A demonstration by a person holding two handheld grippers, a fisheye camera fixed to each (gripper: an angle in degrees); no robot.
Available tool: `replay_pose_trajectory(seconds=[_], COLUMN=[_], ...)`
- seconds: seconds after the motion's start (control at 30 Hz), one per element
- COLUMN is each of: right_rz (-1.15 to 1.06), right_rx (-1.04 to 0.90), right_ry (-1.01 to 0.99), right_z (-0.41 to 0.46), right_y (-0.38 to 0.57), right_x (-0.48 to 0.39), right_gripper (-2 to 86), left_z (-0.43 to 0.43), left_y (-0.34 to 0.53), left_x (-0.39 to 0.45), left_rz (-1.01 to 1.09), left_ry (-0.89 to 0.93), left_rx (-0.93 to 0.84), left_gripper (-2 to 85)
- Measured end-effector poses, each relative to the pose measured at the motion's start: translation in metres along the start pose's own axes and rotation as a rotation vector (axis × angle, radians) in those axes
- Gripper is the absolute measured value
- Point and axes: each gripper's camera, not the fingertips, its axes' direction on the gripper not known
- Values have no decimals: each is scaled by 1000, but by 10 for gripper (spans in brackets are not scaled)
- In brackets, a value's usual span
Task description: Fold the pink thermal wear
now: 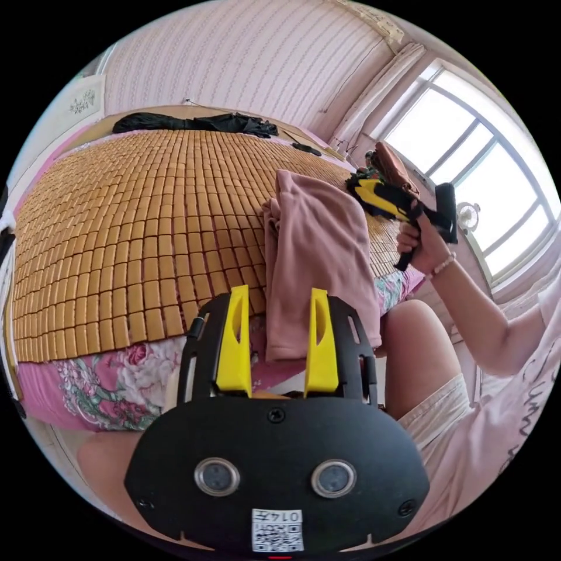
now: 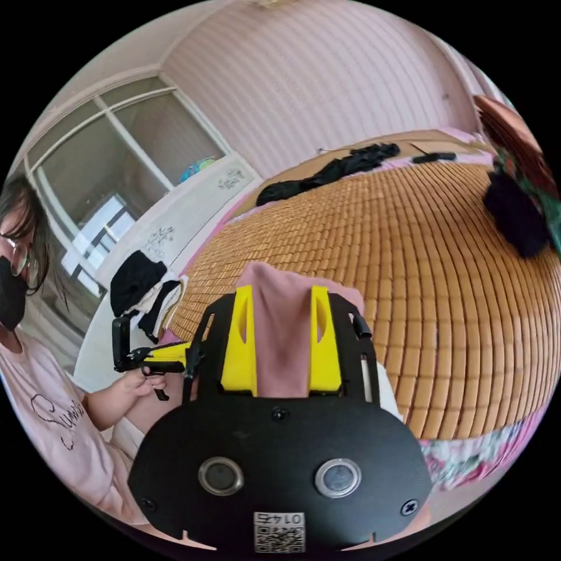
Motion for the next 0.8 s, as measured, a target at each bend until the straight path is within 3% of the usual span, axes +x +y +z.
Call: replay_pose_trajectory(seconds=[0.13, 0.33, 0.4, 0.53, 0.63, 0.8], right_rz=[187, 249, 268, 319, 142, -120], right_rx=[91, 56, -51, -225, -350, -485], right_ry=[-121, 50, 61, -201, -137, -193], right_z=[-10, -12, 4, 37, 63, 153], right_y=[35, 35, 37, 21, -25, -117], right_x=[47, 56, 61, 74, 56, 0], right_gripper=[132, 181, 179, 107, 91, 85], left_z=[31, 69, 78, 85, 76, 52], left_y=[-25, -48, -47, -44, -41, -39], left_x=[-19, -16, -15, -16, -5, -31], left_rz=[-7, 19, 11, -40, -6, -101], left_ry=[164, 206, 243, 294, 211, 64], left_rx=[-64, -153, -176, -164, -126, -51], left_gripper=[162, 152, 126, 76, 70, 65])
